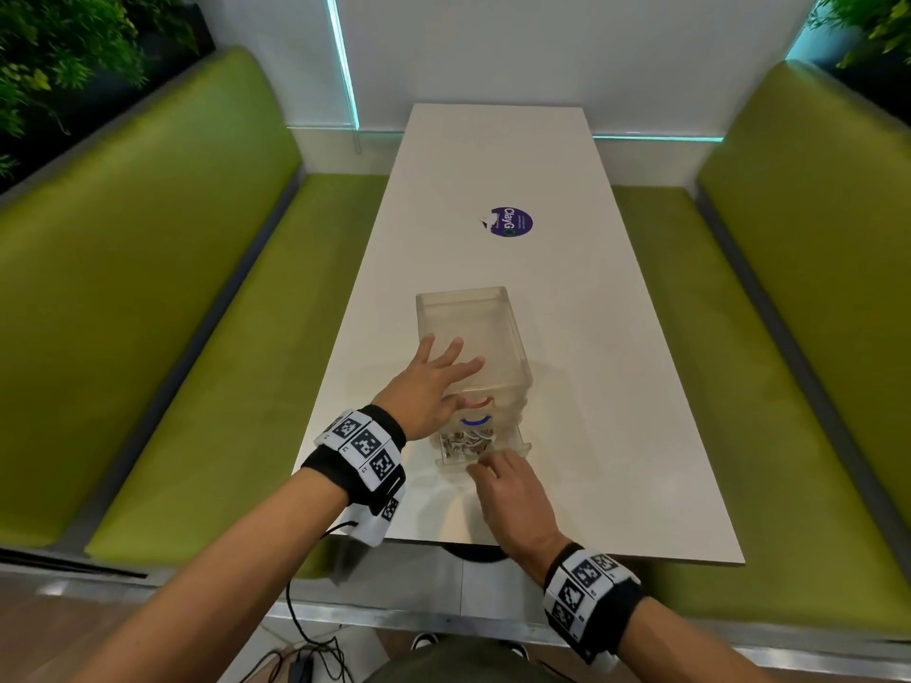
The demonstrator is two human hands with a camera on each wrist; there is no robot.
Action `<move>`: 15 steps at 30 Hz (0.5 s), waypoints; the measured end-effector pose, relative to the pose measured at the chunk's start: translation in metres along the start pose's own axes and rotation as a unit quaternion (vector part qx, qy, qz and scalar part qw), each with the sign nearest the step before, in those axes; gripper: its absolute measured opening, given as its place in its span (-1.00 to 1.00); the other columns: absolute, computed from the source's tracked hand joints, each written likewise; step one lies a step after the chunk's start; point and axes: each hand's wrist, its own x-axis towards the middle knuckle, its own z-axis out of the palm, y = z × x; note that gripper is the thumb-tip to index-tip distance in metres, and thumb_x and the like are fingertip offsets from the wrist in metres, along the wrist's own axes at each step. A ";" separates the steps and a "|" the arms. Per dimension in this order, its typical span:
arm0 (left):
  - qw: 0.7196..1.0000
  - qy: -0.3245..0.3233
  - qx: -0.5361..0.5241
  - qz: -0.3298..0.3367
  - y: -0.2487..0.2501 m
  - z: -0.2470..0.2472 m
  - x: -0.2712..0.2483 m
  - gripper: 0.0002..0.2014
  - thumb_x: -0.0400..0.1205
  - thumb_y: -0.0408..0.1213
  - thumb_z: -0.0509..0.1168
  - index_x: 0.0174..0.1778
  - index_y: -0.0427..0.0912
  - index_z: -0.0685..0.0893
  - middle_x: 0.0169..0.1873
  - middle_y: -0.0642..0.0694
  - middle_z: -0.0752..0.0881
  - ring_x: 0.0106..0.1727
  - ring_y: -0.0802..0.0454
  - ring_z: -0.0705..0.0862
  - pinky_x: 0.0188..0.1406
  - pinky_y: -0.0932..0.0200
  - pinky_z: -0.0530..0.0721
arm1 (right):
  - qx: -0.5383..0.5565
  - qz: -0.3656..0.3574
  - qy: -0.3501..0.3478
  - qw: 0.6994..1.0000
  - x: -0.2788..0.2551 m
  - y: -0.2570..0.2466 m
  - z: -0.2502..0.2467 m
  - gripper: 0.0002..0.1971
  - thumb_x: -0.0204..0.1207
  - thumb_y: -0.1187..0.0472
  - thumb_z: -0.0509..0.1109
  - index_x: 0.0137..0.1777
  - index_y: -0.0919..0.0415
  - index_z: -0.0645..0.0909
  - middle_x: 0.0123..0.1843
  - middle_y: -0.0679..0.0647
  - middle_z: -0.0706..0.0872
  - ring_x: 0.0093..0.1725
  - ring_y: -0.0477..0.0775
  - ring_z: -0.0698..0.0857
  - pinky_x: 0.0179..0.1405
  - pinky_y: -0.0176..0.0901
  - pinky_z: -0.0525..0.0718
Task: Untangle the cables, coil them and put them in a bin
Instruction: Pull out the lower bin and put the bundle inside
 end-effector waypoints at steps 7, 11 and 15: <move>1.000 0.003 -0.006 0.002 -0.003 0.003 0.002 -0.47 0.72 -0.12 0.17 0.62 0.14 0.20 0.69 0.01 0.06 0.69 -0.17 -0.24 0.59 -0.02 0.18 | 0.091 0.030 -0.075 0.993 0.025 0.012 0.004 -0.59 0.43 0.50 0.31 0.30 0.36 0.60 0.30 0.25 0.66 0.24 0.26 0.66 0.08 -0.02 0.70; 1.000 -0.001 -0.025 0.016 -0.008 0.003 0.002 -0.43 0.71 -0.10 0.20 0.63 0.14 0.16 0.70 0.00 -0.01 0.68 -0.15 -0.29 0.61 -0.11 0.18 | 0.101 0.011 -0.092 0.990 0.035 0.004 -0.024 -0.71 0.57 0.34 0.24 0.25 0.24 0.64 0.23 0.13 0.69 0.22 0.19 0.65 0.02 0.02 0.68; 0.996 0.063 -0.057 0.033 -0.019 0.018 -0.014 -0.13 0.59 0.13 0.28 0.63 0.21 -0.21 0.64 -0.07 -0.41 0.62 -0.02 -0.47 0.65 -0.14 -0.15 | 0.175 -0.061 0.125 0.975 0.037 0.010 -0.075 -0.65 0.46 0.42 0.26 0.19 0.17 0.67 0.18 0.07 0.68 0.22 0.02 0.61 0.18 -0.26 0.60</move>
